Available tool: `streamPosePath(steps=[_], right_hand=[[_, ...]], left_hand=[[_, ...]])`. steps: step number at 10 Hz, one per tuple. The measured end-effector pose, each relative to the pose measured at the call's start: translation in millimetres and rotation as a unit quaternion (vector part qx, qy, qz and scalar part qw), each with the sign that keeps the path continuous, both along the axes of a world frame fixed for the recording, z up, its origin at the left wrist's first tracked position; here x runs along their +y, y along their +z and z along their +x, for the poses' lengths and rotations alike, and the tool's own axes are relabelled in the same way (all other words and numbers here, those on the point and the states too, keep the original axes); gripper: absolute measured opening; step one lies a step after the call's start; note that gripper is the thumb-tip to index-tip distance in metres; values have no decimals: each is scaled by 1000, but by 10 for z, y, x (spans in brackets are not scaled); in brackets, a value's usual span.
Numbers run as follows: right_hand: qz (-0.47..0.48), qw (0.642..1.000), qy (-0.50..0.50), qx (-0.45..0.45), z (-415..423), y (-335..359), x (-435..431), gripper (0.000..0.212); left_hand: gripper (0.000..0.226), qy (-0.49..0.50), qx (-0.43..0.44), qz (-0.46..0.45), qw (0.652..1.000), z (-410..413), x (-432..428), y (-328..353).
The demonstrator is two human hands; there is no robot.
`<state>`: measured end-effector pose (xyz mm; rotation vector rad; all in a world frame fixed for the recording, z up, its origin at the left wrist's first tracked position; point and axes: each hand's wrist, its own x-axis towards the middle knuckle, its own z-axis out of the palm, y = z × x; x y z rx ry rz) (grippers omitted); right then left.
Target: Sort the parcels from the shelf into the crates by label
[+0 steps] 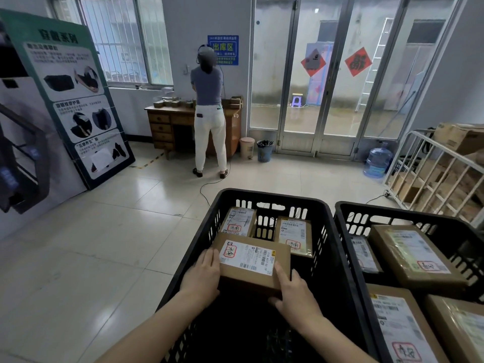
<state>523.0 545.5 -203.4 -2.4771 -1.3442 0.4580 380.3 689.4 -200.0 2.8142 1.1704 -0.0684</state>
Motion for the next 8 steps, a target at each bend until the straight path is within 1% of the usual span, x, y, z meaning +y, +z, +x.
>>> streamPosePath(steps=[1, 3, 4, 5, 8], right_hand=[[-13, 1000, -2, -7, 4, 62, -64, 87], [-3, 1000, 3, -26, 26, 197, -213, 87], [2, 999, 4, -53, 74, 308, -312, 85], [15, 996, 8, -91, 137, 424, -425, 82], [-1, 987, 0, -161, 209, 639, -718, 76]], left_hand=[[99, -2, 11, 7, 1000, 0, -35, 57], [103, -12, -5, 4, 1000, -1, -97, 166], [104, -14, -28, -7, 999, 28, -152, 228], [104, -25, -48, -3, 999, 51, -232, 314], [92, -59, -39, 41, 997, -2, -478, 537]])
